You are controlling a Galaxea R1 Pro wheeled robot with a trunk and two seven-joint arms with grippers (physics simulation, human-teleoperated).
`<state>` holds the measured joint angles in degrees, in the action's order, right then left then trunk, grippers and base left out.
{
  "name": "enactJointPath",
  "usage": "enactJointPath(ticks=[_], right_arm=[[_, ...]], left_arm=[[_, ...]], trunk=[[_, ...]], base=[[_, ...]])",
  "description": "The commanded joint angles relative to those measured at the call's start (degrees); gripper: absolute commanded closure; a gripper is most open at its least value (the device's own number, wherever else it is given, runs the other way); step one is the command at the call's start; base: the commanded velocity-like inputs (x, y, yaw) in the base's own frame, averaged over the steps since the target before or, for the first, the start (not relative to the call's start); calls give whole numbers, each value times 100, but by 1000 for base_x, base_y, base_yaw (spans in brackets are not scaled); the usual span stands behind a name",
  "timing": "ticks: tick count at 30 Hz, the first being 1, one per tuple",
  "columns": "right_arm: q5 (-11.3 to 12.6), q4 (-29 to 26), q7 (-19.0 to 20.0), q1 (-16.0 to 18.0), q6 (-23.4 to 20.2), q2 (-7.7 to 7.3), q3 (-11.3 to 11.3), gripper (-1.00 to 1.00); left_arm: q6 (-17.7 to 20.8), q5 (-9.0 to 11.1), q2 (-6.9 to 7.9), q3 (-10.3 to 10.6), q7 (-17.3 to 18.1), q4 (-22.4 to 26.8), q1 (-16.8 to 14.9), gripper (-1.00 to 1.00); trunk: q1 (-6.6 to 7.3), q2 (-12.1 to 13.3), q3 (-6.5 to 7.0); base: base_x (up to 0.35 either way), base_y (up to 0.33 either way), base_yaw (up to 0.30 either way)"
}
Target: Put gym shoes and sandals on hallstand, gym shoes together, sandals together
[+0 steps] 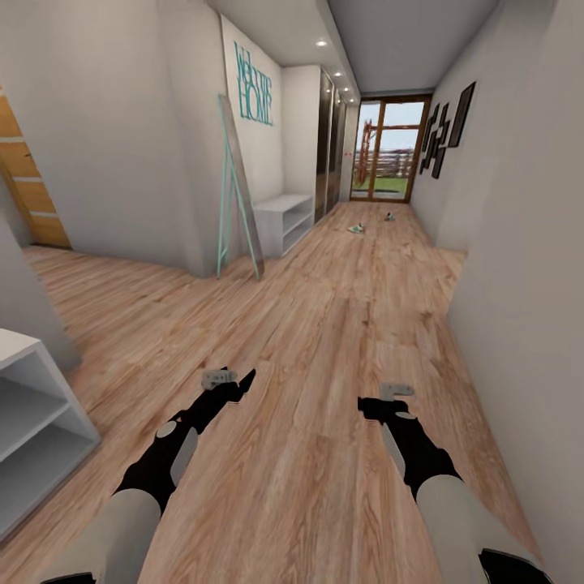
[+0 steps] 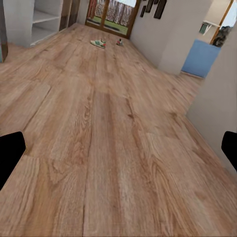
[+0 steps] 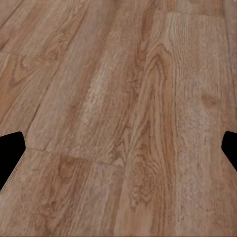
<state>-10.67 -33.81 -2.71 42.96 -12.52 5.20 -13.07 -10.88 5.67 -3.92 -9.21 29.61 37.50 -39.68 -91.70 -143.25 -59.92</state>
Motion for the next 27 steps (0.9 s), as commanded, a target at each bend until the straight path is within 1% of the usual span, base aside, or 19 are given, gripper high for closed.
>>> enactJointPath(ticks=[1,6,8,9,12,16,21,27], right_arm=[[-61,-12,8,2,-32,7,-27,-100],[-70,-23,-4,2,-31,7,-21,-100],[-68,-26,-4,2,-31,7,-25,-100],[-68,-26,-3,2,-31,7,-25,-100],[-67,-28,-2,2,-31,7,-27,-100],[-61,-29,2,2,-31,7,-28,-100],[-58,-24,6,2,-31,7,-28,-100],[-58,-21,7,2,-37,7,-28,-100]], left_arm=[[12,31,-5,-29,33,-6,-4,-100],[34,31,-4,-30,-32,-6,-4,-100],[140,29,-3,-30,-42,-6,-4,-100],[201,26,-3,-30,-46,-6,-4,-100],[589,11,-3,-30,-96,-3,-4,-100],[837,6,-3,-28,-269,2,-4,-100],[910,5,-3,-28,-396,10,-4,-100],[927,4,-5,-28,-426,12,-4,-100]], trunk=[[-3,-2,1],[-3,-2,15],[-3,-2,17],[-3,-2,17],[-3,-2,18],[-3,-2,19],[-3,-2,19],[-3,-2,24]], base=[[349,0,0],[349,0,0],[349,0,0],[349,0,0],[349,0,0],[349,0,0],[349,0,-40],[349,0,-200]])
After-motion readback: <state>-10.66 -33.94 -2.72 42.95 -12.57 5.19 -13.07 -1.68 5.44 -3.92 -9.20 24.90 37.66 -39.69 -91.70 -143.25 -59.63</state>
